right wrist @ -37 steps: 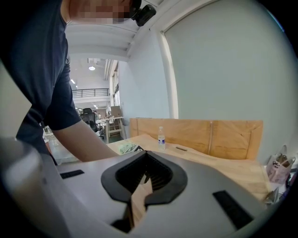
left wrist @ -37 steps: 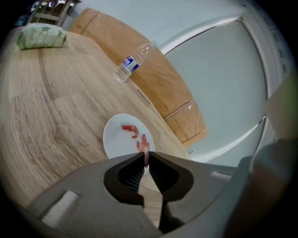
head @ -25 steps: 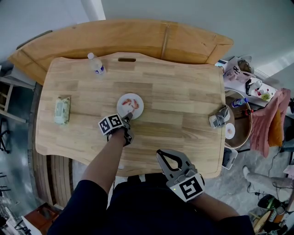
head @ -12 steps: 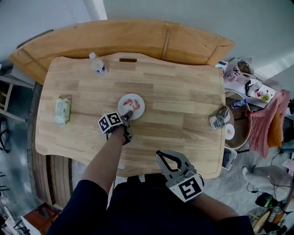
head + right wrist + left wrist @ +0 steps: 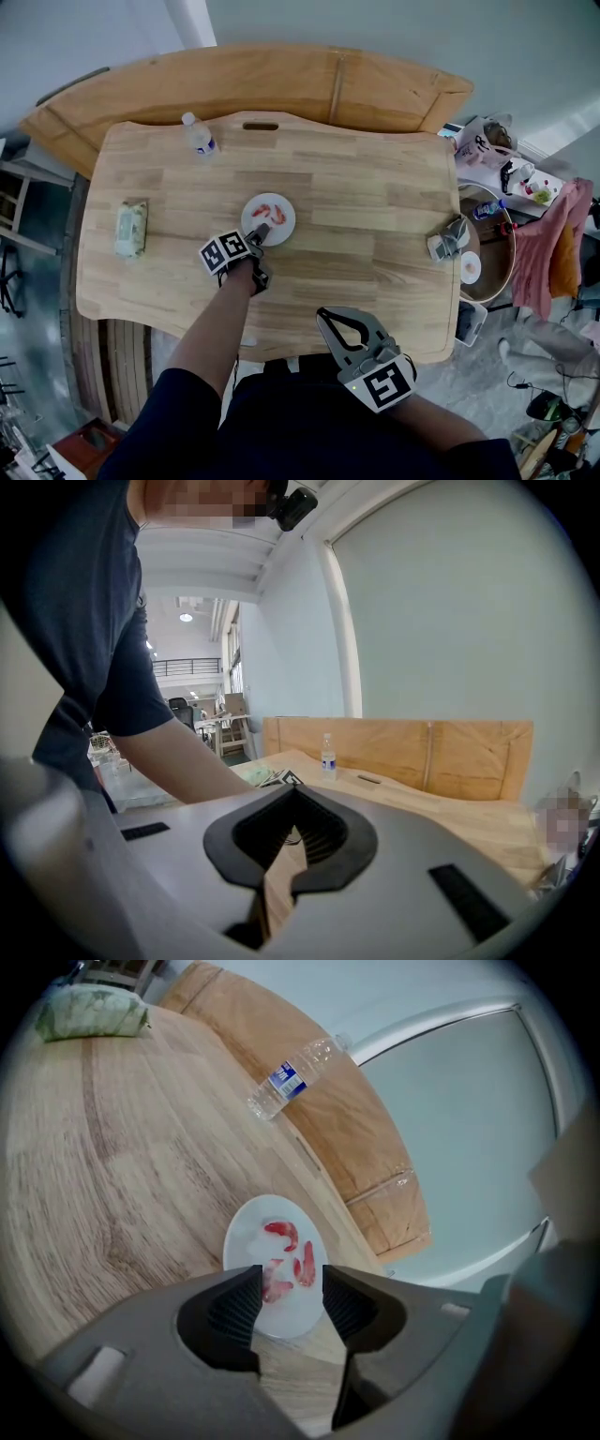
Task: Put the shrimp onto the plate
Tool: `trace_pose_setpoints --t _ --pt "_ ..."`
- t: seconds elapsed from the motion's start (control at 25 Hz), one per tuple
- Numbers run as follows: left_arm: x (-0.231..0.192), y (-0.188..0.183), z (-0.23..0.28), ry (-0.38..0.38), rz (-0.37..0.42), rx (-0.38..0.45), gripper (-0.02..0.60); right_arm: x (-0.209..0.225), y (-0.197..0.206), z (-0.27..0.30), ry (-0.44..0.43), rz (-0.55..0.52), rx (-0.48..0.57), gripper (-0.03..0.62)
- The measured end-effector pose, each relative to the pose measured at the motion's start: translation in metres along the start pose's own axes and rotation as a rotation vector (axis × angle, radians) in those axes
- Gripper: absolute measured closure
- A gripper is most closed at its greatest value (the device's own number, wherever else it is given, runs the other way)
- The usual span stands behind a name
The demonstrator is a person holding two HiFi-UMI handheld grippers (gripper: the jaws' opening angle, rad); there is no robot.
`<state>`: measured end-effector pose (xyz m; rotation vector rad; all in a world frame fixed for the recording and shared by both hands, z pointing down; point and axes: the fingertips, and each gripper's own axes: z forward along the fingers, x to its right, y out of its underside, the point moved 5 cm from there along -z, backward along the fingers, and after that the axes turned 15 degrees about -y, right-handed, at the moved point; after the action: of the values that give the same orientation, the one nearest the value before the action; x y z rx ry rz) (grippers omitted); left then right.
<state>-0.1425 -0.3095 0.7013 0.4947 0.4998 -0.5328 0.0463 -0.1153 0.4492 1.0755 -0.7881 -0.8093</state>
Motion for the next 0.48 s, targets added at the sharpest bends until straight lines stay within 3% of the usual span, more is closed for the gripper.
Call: trace_pose_setpoints --t 0.16,0.36,0.48 --pt "-0.004 0.0 0.001 -0.023 -0.063 -0.017 0.387 -0.002 0.002 -0.002 -0.004 -0.004 -0.005 0.585" --pt "0.0 -0.004 0.002 -0.06 -0.013 -0.034 0.353 -0.005 0.01 -0.004 -0.008 0.013 -0.008 0.585" --pt "0.002 -0.009 0.002 -0.073 -0.04 -0.016 0.334 -0.004 0.013 -0.006 -0.011 0.02 -0.005 0.585"
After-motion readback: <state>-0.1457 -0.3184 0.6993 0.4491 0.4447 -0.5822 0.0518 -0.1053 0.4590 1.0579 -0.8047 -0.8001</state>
